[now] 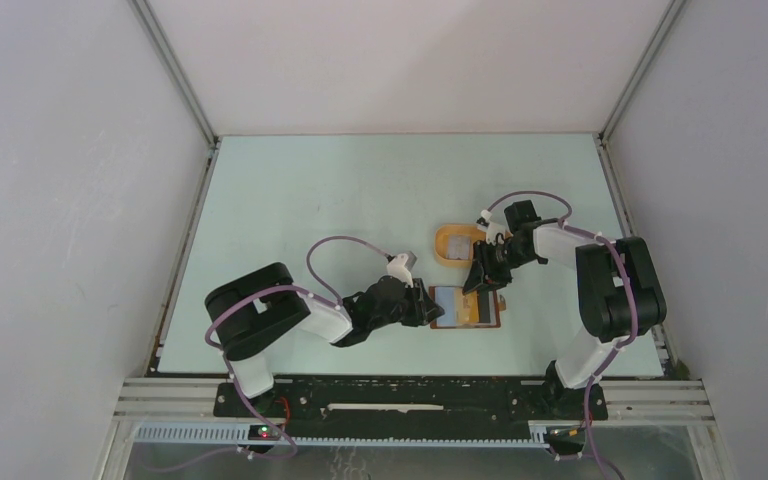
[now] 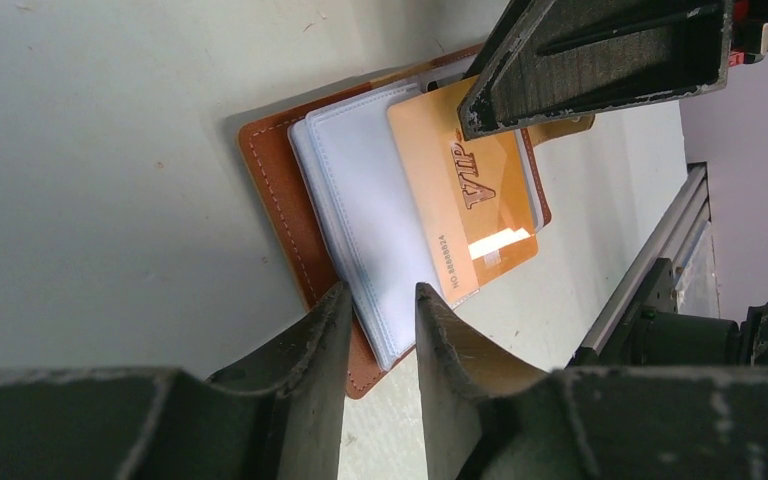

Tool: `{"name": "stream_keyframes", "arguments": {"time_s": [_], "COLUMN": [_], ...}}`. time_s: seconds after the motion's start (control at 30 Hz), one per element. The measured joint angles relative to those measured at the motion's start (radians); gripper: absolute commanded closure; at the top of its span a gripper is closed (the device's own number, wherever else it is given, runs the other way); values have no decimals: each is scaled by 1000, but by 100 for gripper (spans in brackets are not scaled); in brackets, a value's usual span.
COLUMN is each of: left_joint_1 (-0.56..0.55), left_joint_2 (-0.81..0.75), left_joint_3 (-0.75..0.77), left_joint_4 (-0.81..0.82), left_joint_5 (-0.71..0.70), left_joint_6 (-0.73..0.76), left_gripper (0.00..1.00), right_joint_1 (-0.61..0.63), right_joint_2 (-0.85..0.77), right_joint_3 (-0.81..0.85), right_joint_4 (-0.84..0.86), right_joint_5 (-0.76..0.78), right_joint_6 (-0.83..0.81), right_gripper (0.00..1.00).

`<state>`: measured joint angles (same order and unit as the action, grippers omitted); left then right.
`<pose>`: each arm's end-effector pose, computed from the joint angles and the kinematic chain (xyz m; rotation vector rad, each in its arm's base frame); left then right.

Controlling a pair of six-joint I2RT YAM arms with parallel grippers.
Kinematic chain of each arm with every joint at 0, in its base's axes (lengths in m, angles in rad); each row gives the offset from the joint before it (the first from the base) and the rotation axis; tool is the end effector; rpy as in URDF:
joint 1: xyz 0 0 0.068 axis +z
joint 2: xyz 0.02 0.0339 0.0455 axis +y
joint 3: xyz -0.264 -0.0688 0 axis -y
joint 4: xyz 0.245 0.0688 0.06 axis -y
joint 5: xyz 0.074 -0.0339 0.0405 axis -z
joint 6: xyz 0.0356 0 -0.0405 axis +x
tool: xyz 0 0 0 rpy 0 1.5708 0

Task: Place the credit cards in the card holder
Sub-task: Insert the credit card into the card holder.

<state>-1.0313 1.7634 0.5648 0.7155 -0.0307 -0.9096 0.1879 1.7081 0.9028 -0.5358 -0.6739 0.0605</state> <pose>0.1615 -0.2676 0.1153 0.1169 2.2648 -1.1118 0.2830 0.0764 0.1408 -0.2939 2.8136 1.0230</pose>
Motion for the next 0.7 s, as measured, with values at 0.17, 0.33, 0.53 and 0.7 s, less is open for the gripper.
{"name": "stream_keyframes", "arguments": {"time_s": [0.17, 0.33, 0.53, 0.7], "left_joint_1": [-1, -1, -9, -40], "left_joint_2": [0, -6, -66, -157], "left_joint_3": [0, 0, -23, -24], "left_joint_4": [1, -1, -39, -117], "left_joint_5": [0, 0, -13, -63], "left_joint_6": [0, 0, 2, 19], "left_gripper": [63, 57, 51, 48], "right_joint_1": [0, 0, 0, 0], "right_joint_2": [-2, -9, -9, -9], "right_joint_3": [0, 0, 0, 0], "right_joint_4": [-2, -8, -8, -8], "right_joint_5": [-2, 0, 0, 0], "right_joint_6": [-10, -17, -18, -18], "right_gripper": [58, 58, 58, 58]}}
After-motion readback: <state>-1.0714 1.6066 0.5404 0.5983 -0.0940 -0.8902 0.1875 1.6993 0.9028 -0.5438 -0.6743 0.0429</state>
